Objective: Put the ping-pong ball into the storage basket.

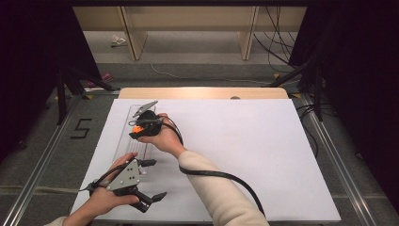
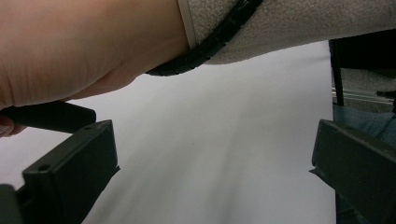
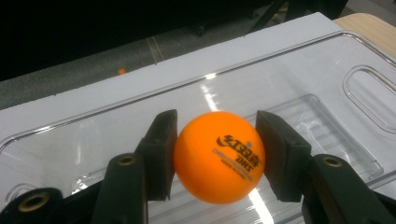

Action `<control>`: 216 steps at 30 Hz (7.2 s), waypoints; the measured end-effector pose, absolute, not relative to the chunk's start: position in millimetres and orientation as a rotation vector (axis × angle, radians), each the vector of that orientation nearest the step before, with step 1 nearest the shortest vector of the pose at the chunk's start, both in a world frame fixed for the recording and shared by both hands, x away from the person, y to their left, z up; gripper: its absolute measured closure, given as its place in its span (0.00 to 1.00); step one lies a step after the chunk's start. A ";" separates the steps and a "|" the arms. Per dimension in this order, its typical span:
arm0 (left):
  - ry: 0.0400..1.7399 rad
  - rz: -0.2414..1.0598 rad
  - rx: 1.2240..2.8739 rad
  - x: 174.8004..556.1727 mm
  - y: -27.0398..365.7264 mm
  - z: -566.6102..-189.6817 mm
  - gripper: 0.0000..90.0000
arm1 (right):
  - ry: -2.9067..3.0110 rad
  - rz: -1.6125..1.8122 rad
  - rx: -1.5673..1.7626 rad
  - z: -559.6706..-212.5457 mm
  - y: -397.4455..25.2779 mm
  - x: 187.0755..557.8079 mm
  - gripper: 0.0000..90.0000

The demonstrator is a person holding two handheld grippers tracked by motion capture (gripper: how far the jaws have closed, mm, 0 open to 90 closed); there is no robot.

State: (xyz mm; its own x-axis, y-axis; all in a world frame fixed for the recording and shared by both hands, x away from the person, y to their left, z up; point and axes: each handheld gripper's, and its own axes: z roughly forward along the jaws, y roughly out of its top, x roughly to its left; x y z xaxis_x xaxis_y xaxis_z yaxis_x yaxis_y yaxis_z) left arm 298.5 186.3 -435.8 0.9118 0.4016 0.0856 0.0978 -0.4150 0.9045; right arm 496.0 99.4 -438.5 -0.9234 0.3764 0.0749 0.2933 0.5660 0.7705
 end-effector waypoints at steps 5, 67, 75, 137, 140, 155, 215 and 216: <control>0.360 0.350 1.988 298.5 186.4 -435.7 0.00 | 2.700 1.286 0.575 -441.0 99.9 496.1 0.57; 0.361 0.345 1.992 298.3 185.9 -436.7 0.00 | 2.598 1.441 0.614 -433.5 78.0 494.5 0.18; 0.363 0.346 1.993 298.3 186.1 -436.8 0.00 | 2.577 1.445 0.631 -428.2 65.2 492.4 0.18; 0.378 0.350 2.000 299.2 187.2 -438.0 0.00 | 2.431 1.379 0.799 -415.4 -88.1 450.2 0.18; 0.379 0.351 2.000 299.2 187.3 -438.0 0.00 | 2.422 1.379 0.809 -414.8 -95.4 447.7 0.18; 0.383 0.351 1.999 299.3 187.7 -438.0 0.00 | 2.381 1.377 0.846 -415.4 -131.0 429.8 0.18; 0.390 0.357 1.998 299.9 189.0 -437.9 0.00 | 2.222 1.365 1.041 -415.6 -244.1 370.9 0.18; 0.390 0.356 1.999 299.8 189.1 -437.8 0.00 | 2.217 1.365 1.043 -415.7 -245.6 370.3 0.18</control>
State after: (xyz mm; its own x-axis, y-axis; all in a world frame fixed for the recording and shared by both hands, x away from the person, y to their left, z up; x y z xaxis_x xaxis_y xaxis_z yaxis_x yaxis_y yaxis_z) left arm 299.8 189.1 -437.8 0.9036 0.4210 0.0799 0.1180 -0.4237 0.8981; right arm 370.3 -245.6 -415.7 -0.6751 0.7321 0.0908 0.4106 0.2707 0.8707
